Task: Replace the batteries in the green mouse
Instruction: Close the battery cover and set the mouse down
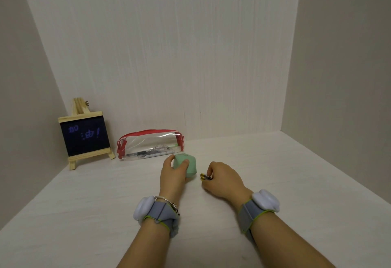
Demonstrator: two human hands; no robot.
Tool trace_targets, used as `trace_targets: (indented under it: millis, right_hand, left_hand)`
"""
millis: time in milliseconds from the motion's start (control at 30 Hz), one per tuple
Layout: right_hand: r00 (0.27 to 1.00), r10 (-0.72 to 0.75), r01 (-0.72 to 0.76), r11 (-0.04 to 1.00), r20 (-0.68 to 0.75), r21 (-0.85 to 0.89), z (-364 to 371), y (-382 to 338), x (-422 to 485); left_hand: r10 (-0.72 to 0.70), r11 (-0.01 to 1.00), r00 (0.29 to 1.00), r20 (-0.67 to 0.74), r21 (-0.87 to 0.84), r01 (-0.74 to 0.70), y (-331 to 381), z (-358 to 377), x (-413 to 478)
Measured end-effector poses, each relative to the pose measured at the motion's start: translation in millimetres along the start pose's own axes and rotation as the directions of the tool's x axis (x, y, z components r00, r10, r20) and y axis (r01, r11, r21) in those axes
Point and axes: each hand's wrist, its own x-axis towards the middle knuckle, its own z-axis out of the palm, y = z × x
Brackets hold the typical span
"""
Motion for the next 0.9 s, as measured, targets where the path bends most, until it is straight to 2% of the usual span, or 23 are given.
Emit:
trace_targets:
  millis: [167, 367, 600, 733, 900]
  right_hand:
    - [0.980, 0.144, -0.145, 0.989, -0.136, 0.006, 4.0, 8.9, 7.3]
    - [0.948, 0.233, -0.247, 0.968, -0.218, -0.036, 4.0, 18.4, 9.9]
    - [0.941, 0.273, -0.286, 0.957, -0.202, -0.038, 0.5, 15.6, 8.7]
    - [0.930, 0.308, -0.314, 0.950, -0.201, 0.002, -1.3, 11.4, 6.8]
    - [0.932, 0.316, -0.321, 0.947, -0.179, 0.000, -2.6, 11.1, 6.6]
  left_hand:
    - [0.020, 0.989, 0.997, 0.078, 0.143, -0.031, 1.2, 6.8, -4.4]
    - [-0.018, 0.987, 0.990, 0.141, 0.161, -0.005, -3.9, 10.5, -6.6]
    - [-0.071, 0.958, 0.973, 0.220, 0.287, 0.005, 3.7, 12.7, -15.8]
    - [-0.040, 0.901, 0.965, 0.259, 0.427, -0.078, 5.1, 14.8, -17.2]
    - [0.017, 0.849, 0.962, 0.271, 0.504, -0.157, 2.8, 17.1, -17.4]
